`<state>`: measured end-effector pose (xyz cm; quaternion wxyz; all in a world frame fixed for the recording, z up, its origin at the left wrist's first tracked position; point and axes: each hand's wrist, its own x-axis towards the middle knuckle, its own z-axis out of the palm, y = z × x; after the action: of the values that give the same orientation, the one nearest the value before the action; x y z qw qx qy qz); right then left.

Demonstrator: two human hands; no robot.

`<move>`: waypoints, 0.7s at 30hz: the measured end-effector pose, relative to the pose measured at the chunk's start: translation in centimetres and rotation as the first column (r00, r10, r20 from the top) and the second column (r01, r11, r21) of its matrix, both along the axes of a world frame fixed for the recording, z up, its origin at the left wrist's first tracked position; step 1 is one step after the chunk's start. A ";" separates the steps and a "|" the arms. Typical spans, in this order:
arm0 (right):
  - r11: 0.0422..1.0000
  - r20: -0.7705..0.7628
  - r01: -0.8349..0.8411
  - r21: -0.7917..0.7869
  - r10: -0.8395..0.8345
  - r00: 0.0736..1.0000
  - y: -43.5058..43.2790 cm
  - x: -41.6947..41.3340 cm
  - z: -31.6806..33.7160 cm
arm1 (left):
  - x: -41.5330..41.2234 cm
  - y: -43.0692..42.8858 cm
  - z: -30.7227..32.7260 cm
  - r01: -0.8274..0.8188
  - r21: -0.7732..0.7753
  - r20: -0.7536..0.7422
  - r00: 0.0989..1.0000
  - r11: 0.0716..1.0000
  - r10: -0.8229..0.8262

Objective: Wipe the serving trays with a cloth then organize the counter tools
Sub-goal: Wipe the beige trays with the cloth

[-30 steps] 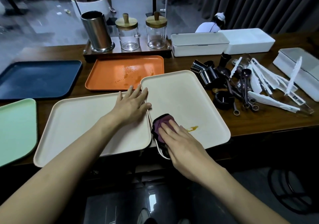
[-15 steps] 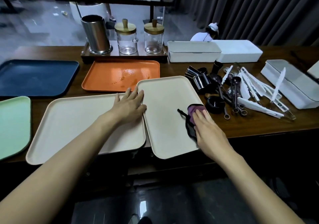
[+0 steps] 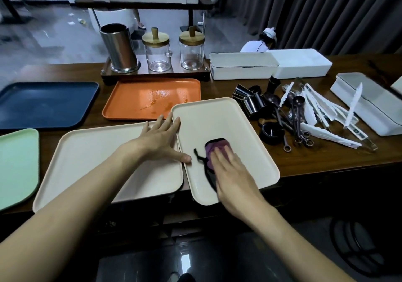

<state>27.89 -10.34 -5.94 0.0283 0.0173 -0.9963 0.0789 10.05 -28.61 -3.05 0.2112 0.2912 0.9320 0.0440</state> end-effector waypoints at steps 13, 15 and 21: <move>0.997 -0.072 -0.016 0.075 0.021 0.997 -1.8 1.2 -1.1 | -0.4 -0.7 -0.8 0.026 0.053 0.016 1.000 0.998 -0.027; 0.995 -0.079 0.049 0.093 -0.042 0.996 -0.3 1.6 -1.3 | -0.5 -0.7 -0.9 0.027 0.051 0.019 0.999 0.998 -0.028; 0.957 -0.123 0.242 0.159 -0.224 0.967 5.4 2.0 -1.1 | -0.6 -0.6 -0.9 0.029 0.046 0.019 0.999 0.999 -0.030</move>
<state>29.85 -4.93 -7.08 0.0873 -0.0939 -0.9917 -0.0129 9.49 -29.23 -3.94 0.2142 0.3092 0.9243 0.0652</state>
